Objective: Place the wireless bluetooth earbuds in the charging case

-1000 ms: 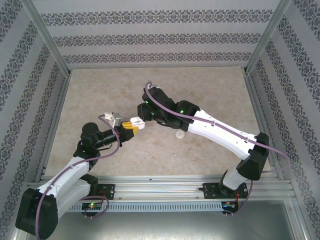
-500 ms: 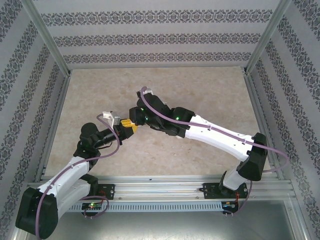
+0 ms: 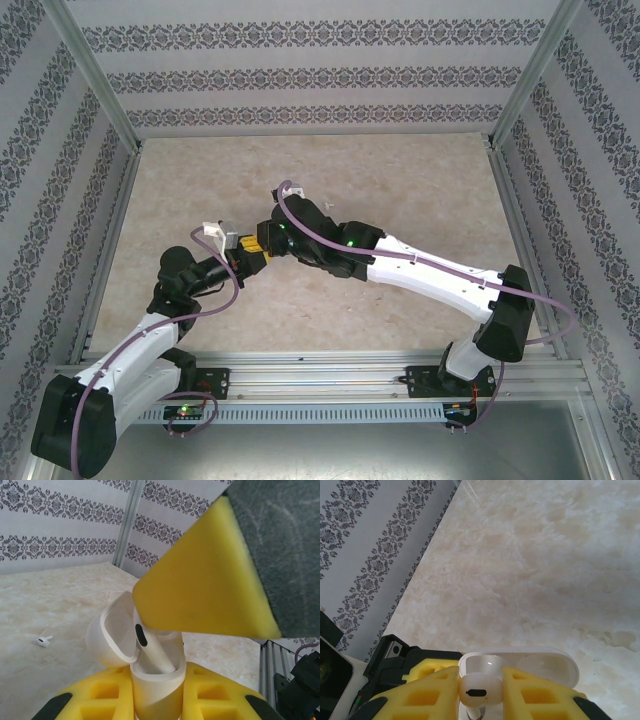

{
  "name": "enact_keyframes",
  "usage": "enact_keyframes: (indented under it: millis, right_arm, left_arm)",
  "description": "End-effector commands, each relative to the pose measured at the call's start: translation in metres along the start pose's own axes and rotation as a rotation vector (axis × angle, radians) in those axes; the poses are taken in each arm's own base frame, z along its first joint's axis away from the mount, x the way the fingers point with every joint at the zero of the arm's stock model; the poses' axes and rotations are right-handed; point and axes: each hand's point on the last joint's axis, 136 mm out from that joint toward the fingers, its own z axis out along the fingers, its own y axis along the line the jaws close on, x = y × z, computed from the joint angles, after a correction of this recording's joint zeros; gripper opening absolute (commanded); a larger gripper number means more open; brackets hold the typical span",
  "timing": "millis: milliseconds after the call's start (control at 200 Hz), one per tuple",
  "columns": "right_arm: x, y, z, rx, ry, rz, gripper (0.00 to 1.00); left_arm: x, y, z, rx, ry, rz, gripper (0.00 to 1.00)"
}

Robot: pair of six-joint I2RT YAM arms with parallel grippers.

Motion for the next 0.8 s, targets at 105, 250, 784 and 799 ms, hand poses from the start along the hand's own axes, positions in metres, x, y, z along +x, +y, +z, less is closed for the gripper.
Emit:
enact_keyframes:
  millis: [105, 250, 784, 799]
  right_arm:
    - [0.002, 0.004, 0.004, -0.012, -0.027, -0.002, 0.24]
    - [0.006, 0.004, 0.004, -0.014, -0.022, -0.012, 0.24]
    - [0.019, -0.004, -0.005, -0.011, -0.013, -0.021, 0.33]
    - [0.019, -0.004, -0.006, -0.011, -0.013, -0.021, 0.33]
  left_arm:
    - [-0.023, -0.006, -0.002, 0.016, -0.074, 0.046, 0.13]
    - [-0.025, -0.006, -0.002, 0.011, -0.079, 0.047, 0.13]
    - [-0.028, -0.005, -0.001, 0.008, -0.079, 0.054, 0.13]
    - [-0.028, -0.006, -0.001, 0.01, -0.079, 0.055, 0.13]
